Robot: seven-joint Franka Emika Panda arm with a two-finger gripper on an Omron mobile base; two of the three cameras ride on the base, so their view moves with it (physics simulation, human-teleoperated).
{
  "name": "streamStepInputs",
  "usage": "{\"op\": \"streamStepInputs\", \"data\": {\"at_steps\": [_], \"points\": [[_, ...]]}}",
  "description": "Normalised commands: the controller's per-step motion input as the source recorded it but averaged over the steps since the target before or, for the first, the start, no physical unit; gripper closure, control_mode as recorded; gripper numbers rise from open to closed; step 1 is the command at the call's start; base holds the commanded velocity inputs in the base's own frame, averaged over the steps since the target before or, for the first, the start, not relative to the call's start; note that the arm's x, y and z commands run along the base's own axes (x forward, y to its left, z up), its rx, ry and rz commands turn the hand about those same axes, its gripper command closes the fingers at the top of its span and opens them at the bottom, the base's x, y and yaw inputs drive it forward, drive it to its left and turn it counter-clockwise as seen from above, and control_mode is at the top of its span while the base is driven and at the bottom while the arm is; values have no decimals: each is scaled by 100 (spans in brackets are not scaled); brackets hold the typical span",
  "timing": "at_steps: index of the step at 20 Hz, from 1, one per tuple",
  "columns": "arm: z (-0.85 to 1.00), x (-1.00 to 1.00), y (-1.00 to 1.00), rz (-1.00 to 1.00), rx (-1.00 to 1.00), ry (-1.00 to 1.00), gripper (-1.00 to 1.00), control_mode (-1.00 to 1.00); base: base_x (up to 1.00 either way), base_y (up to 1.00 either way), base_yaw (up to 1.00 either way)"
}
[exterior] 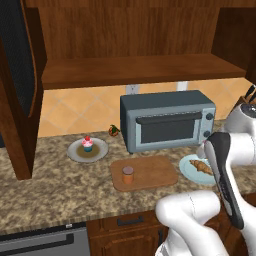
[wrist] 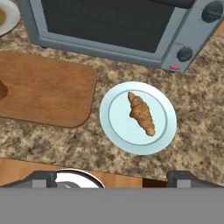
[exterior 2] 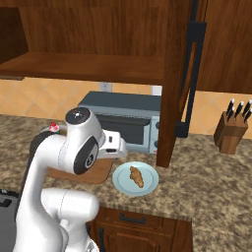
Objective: From the different types of pastries on the counter, select a croissant and place it on the cutting board. Then retrieve a jar of jam from the cabinet and place it alongside the croissant on the cutting board.
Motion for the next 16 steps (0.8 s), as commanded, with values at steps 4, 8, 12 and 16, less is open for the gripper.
{"op": "streamStepInputs", "data": {"at_steps": [4,8,12,16], "points": [[1,12,-17,0,0,0,-100,-100,0,0,0],[0,24,-22,7,-2,0,-100,-100,0,0,0],[0,23,-37,13,0,5,-100,-100,0,0,0],[-2,28,-15,15,-1,14,-100,-100,0,0,0]]}}
